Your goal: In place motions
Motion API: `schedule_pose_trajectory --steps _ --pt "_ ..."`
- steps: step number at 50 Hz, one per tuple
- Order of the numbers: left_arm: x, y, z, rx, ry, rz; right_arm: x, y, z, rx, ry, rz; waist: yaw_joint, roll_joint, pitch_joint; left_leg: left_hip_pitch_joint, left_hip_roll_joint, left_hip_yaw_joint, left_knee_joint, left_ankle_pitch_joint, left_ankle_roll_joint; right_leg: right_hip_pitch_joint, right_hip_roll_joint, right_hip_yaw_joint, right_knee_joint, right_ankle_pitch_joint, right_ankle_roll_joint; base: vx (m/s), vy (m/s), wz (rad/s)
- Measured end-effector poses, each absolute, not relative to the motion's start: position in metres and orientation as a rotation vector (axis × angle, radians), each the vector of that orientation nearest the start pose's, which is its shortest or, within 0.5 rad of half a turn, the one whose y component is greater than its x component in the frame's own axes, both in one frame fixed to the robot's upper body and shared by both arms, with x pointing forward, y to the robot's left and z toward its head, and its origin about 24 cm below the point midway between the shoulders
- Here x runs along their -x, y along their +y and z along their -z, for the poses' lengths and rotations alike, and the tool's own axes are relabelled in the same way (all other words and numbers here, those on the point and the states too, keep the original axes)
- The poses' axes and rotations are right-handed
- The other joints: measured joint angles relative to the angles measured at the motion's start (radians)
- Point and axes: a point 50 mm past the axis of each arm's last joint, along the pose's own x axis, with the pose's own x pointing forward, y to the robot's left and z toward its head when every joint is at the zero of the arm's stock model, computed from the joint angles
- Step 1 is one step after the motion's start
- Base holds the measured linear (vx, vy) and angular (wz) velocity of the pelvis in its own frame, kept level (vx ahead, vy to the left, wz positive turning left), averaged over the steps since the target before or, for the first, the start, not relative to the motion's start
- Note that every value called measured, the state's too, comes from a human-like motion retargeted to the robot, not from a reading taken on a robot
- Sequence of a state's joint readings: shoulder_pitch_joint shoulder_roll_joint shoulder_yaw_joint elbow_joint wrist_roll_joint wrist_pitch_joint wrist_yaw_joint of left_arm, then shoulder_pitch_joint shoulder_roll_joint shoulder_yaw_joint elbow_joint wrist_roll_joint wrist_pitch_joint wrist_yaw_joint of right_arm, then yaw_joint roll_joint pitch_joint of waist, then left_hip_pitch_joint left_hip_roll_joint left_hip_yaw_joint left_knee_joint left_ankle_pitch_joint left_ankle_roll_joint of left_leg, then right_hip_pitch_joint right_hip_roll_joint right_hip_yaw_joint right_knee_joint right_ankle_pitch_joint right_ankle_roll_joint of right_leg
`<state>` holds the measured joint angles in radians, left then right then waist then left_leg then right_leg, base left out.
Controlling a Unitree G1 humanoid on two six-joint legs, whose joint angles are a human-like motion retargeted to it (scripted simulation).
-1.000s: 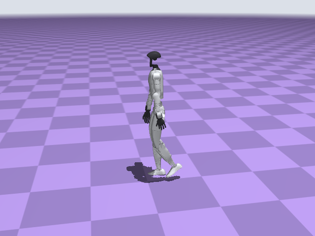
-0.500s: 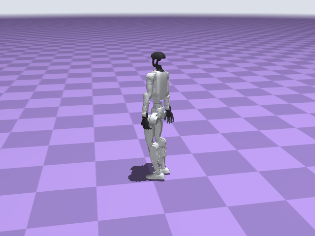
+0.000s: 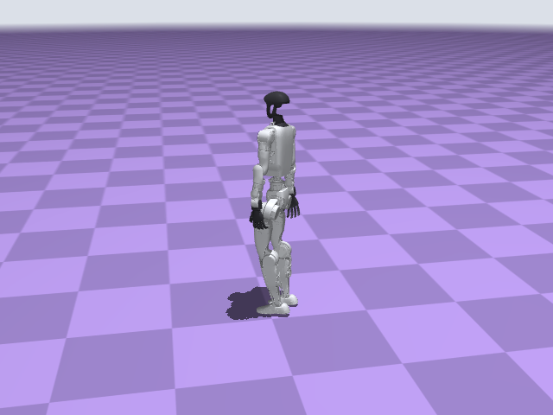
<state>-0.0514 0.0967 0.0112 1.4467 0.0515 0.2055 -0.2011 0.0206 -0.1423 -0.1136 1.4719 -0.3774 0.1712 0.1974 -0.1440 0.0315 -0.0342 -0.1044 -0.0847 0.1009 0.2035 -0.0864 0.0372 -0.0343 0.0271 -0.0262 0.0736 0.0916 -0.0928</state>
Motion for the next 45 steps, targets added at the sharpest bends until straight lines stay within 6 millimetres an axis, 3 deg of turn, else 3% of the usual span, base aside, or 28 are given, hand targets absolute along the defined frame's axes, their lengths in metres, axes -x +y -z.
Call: schedule_pose_trajectory --steps 8,13,18,25,27,30,33,40,45 --pt "-0.068 0.173 0.176 0.012 1.503 0.172 0.030 -0.218 0.172 0.083 1.831 -0.092 0.054 -0.009 0.015 -0.063 -0.034 -0.060 0.015 0.010 0.006 0.046 -0.047 -0.254 -0.034 -0.027 -0.011 0.02 -0.01 1.81" --pt "-0.064 0.179 0.176 -0.034 1.511 0.166 0.052 -0.222 0.167 0.089 1.912 -0.127 0.084 -0.023 -0.003 -0.061 0.066 0.238 0.015 -0.097 0.012 0.059 -0.084 -0.428 -0.037 -0.066 -0.016 0.13 0.00 2.50" --pt "-0.049 0.194 0.177 -0.026 1.569 0.063 0.053 -0.224 0.169 0.152 1.884 -0.193 0.065 -0.066 -0.049 -0.013 0.177 0.634 0.058 -0.128 -0.023 0.062 -0.134 -0.605 -0.025 -0.128 -0.007 0.13 -0.03 2.98" --pt "-0.032 0.213 0.176 0.095 1.584 -0.162 0.037 -0.212 0.174 0.189 1.776 -0.215 -0.019 -0.115 -0.122 0.047 0.278 0.786 0.143 -0.176 0.016 0.079 -0.174 -0.851 0.024 -0.212 0.007 0.28 -0.05 2.76" --pt "-0.032 0.214 0.176 0.133 1.571 -0.215 0.031 -0.208 0.176 0.163 1.758 -0.221 -0.021 -0.117 -0.132 0.059 0.290 0.767 0.142 -0.153 0.033 0.086 -0.179 -0.908 0.050 -0.231 0.009 0.35 0.05 1.88" --pt "-0.034 0.211 0.176 0.173 1.551 -0.252 0.020 -0.207 0.177 0.137 1.720 -0.221 0.010 -0.108 -0.133 0.064 0.279 0.681 0.112 -0.036 0.041 0.097 -0.172 -0.973 0.086 -0.252 0.008 0.38 0.10 1.39" --pt "-0.032 0.202 0.178 0.196 1.551 -0.247 0.011 -0.211 0.176 0.155 1.677 -0.208 0.071 -0.072 -0.127 0.089 0.245 0.642 -0.004 -0.063 -0.034 0.110 -0.138 -1.003 0.115 -0.264 0.007 0.44 0.17 0.89" --pt "-0.017 0.184 0.180 0.255 1.600 -0.247 -0.014 -0.215 0.176 0.197 1.606 -0.179 0.127 -0.047 -0.085 0.083 0.202 0.525 -0.033 -0.044 -0.007 0.167 -0.177 -1.046 0.159 -0.208 0.038 0.35 0.24 0.68" --pt "-0.001 0.181 0.180 0.241 1.666 -0.244 -0.024 -0.217 0.175 0.167 1.558 -0.212 0.173 0.009 -0.064 0.089 0.200 0.436 -0.061 -0.045 0.016 0.164 -0.232 -1.008 0.325 -0.147 -0.020 0.33 0.20 0.81"
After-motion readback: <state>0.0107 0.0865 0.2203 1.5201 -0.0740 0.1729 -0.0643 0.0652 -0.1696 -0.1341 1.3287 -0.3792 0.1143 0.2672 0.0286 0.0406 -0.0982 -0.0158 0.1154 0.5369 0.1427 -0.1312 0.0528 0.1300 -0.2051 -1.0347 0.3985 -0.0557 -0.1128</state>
